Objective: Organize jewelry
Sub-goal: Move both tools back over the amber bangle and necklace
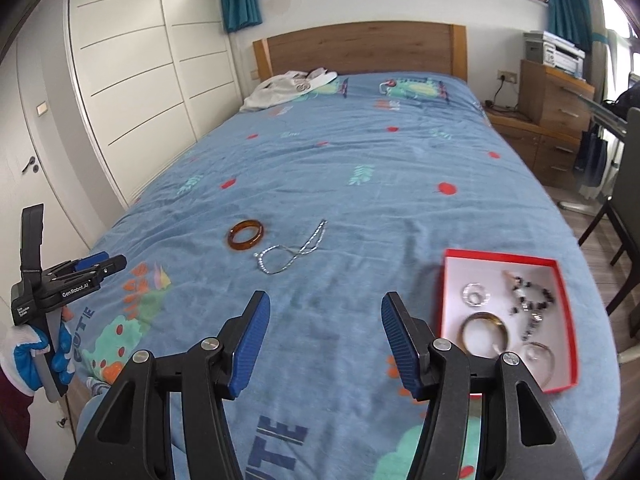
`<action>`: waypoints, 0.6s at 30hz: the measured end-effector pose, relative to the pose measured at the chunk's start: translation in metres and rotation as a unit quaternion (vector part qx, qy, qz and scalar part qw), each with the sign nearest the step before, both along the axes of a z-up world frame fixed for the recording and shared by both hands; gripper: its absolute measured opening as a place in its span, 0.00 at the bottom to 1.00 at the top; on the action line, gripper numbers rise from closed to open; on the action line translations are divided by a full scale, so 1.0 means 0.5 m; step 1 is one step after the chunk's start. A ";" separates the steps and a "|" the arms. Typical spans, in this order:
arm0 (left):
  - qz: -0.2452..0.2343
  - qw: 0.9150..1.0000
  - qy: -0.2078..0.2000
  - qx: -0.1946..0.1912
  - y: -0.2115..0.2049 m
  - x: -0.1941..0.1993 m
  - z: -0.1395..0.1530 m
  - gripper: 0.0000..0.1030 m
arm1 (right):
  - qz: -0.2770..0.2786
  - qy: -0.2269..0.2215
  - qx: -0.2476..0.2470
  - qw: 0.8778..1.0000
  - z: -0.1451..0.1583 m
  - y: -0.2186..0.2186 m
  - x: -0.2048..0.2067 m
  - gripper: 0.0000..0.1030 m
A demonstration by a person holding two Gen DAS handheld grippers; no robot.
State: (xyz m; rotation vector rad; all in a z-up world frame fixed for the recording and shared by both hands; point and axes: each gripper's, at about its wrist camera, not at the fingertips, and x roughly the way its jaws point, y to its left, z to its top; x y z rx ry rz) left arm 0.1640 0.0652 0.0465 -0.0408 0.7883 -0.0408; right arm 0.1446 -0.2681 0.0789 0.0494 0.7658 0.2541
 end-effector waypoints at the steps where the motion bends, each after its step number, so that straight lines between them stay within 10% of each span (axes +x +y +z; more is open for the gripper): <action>1: 0.000 1.000 0.003 -0.001 -0.001 0.009 -0.009 0.52 | 0.004 0.004 0.002 1.000 -0.010 0.007 0.013 0.56; 18: -0.060 0.996 0.062 -0.025 -0.087 0.244 -0.153 0.53 | 0.030 0.090 0.042 0.995 -0.206 0.101 0.271 0.56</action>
